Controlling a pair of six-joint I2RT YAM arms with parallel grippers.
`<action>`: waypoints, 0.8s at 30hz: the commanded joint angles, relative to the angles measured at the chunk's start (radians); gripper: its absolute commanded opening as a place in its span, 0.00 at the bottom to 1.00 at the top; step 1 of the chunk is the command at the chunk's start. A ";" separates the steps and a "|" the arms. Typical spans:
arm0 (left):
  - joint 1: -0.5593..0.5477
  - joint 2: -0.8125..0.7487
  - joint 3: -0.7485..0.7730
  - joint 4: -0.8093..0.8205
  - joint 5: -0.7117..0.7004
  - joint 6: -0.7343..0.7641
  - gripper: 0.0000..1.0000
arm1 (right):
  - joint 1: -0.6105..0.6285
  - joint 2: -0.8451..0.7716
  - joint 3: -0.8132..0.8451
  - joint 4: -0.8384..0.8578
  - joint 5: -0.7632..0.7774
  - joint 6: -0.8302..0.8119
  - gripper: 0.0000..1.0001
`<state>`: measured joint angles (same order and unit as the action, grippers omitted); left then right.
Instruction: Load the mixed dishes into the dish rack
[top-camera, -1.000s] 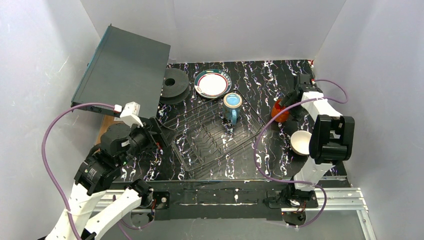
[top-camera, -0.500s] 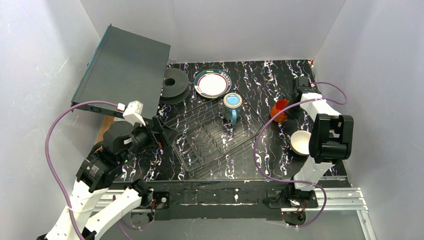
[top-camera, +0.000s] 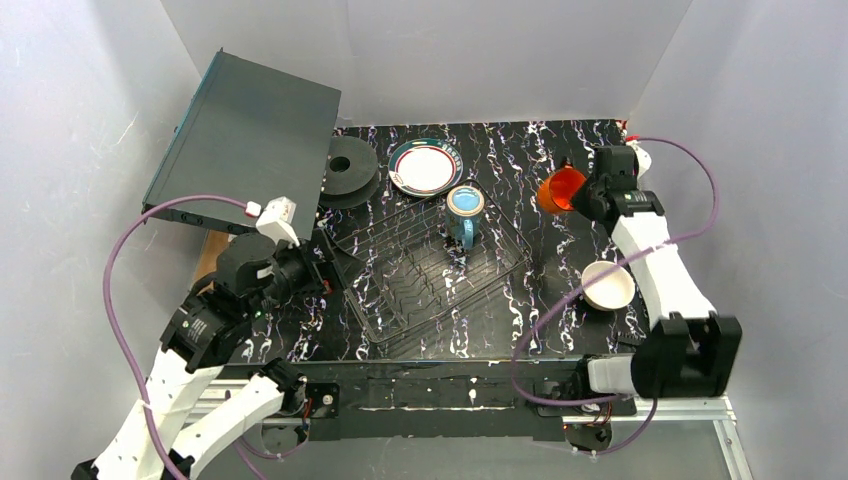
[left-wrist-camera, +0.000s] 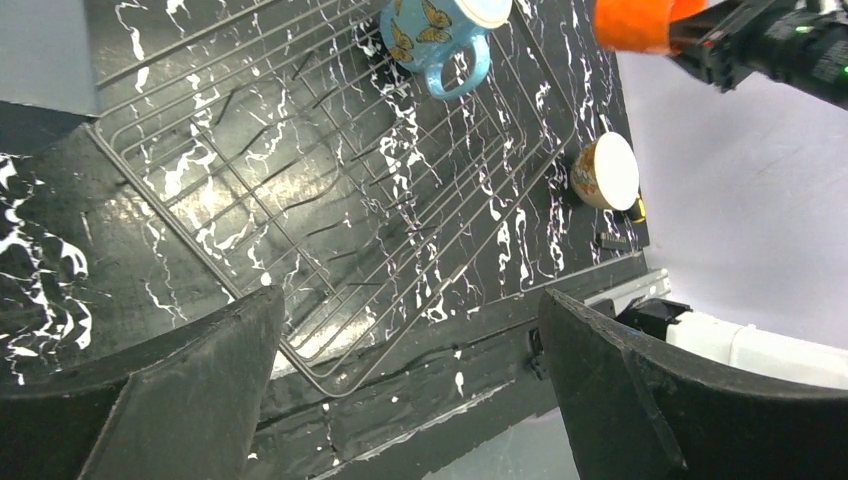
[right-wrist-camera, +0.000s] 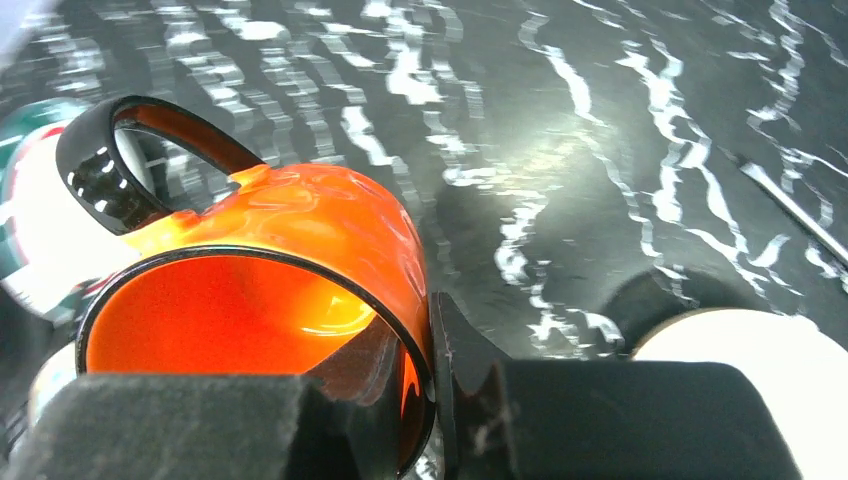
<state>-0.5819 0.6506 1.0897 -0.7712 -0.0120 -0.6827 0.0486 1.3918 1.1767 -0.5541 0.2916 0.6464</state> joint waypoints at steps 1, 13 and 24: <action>-0.003 0.039 0.018 0.030 0.082 -0.015 0.98 | 0.084 -0.219 -0.052 0.255 -0.154 -0.099 0.01; -0.010 0.166 0.053 0.093 0.126 -0.080 0.98 | 0.405 -0.218 0.082 0.269 -0.282 0.004 0.01; -0.094 0.268 0.188 -0.020 -0.181 -0.033 0.91 | 0.781 0.013 0.319 -0.027 0.234 0.186 0.01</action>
<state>-0.6525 0.8886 1.2037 -0.7204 -0.0216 -0.7517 0.7727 1.3617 1.3399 -0.5171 0.3042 0.7246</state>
